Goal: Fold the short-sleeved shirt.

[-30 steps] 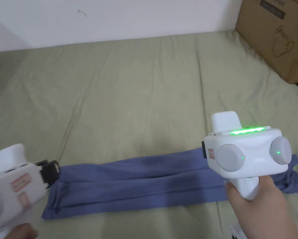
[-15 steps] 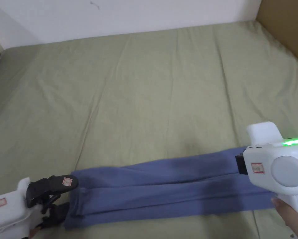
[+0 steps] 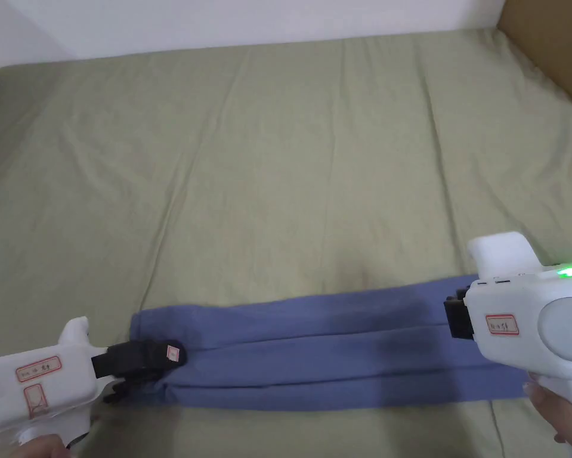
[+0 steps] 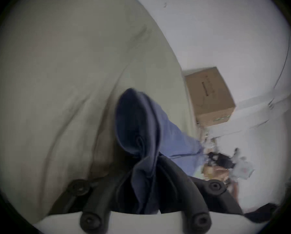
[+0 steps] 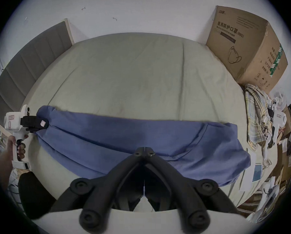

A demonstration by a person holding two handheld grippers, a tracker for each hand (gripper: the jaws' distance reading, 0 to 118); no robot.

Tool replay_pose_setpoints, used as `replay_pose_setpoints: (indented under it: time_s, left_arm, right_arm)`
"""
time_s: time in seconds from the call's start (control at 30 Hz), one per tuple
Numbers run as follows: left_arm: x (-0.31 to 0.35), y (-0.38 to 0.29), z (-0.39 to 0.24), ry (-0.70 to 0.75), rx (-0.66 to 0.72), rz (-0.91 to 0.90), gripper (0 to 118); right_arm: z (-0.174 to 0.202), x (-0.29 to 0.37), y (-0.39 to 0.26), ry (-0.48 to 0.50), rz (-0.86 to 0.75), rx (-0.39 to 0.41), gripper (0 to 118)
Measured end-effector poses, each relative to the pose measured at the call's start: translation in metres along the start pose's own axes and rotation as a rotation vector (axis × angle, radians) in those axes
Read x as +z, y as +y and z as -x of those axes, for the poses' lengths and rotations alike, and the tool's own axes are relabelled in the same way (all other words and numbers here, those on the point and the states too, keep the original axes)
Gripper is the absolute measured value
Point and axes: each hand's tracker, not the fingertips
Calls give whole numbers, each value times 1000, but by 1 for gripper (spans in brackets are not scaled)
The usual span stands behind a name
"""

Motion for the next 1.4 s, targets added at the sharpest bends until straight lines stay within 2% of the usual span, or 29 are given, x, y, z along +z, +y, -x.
replay_pose_setpoints:
  time_s: [0.1,0.17,0.3,0.37,0.4,0.53,0.6,0.67,0.73,0.8,0.83,0.9,0.93,0.97,1.0,1.07,1.13,1.17,1.2,1.27,1.3,1.4]
  left_arm:
    - [30,-5,-30,205,-195,-18,6]
    - [48,-8,-39,436,-276,-60,6]
    - [61,-15,-59,931,-537,-84,6]
    - [58,-19,-79,1032,-653,-130,6]
    - [54,-23,-91,882,-617,-109,6]
    - [29,-28,-148,486,-517,-104,6]
    - [1,-30,-167,315,-452,-24,6]
    - [-31,-38,-184,257,-439,35,11]
    - [-62,-46,-194,241,-448,96,29]
    - [-84,-56,-203,217,-450,114,35]
    - [-92,-59,-205,176,-439,132,42]
    - [-104,-63,-206,96,-399,172,92]
    - [-104,-66,-210,118,-392,173,112]
    - [-103,-68,-210,127,-397,160,118]
    - [-98,-67,-210,132,-412,99,118]
    - [-88,-67,-209,177,-429,91,118]
    - [-78,-65,-202,216,-426,91,114]
    - [-74,-65,-199,228,-426,88,100]
    - [-68,-62,-200,265,-429,66,74]
    - [-73,-61,-194,321,-451,94,4]
    - [-79,-63,-190,355,-473,124,3]
    - [-103,-68,-182,305,-453,210,3]
  right_arm:
    - [-1,7,-1,20,-18,-9,0]
    - [-3,11,-3,31,-27,-13,0]
    - [-7,18,-9,45,-41,-20,0]
    - [-10,23,-13,58,-51,-34,0]
    - [-13,25,-14,66,-55,-40,0]
    - [-23,33,-16,79,-73,-62,0]
    - [-29,35,-18,82,-83,-75,0]
    - [-35,38,-20,84,-88,-85,0]
    - [-40,39,-22,82,-91,-98,0]
    - [-46,41,-24,80,-92,-114,0]
    - [-48,41,-25,81,-95,-123,0]
    - [-51,42,-27,84,-96,-133,0]
    - [-52,41,-28,85,-96,-137,0]
    - [-53,41,-28,86,-96,-139,0]
    - [-54,41,-29,90,-96,-142,0]
    - [-55,41,-29,98,-98,-147,0]
    - [-57,40,-30,102,-101,-148,0]
    - [-57,39,-30,104,-102,-148,0]
    - [-58,39,-30,104,-102,-149,0]
    - [-59,38,-30,107,-98,-148,0]
    - [-60,37,-30,104,-92,-146,0]
    - [-65,36,-30,100,-93,-154,0]
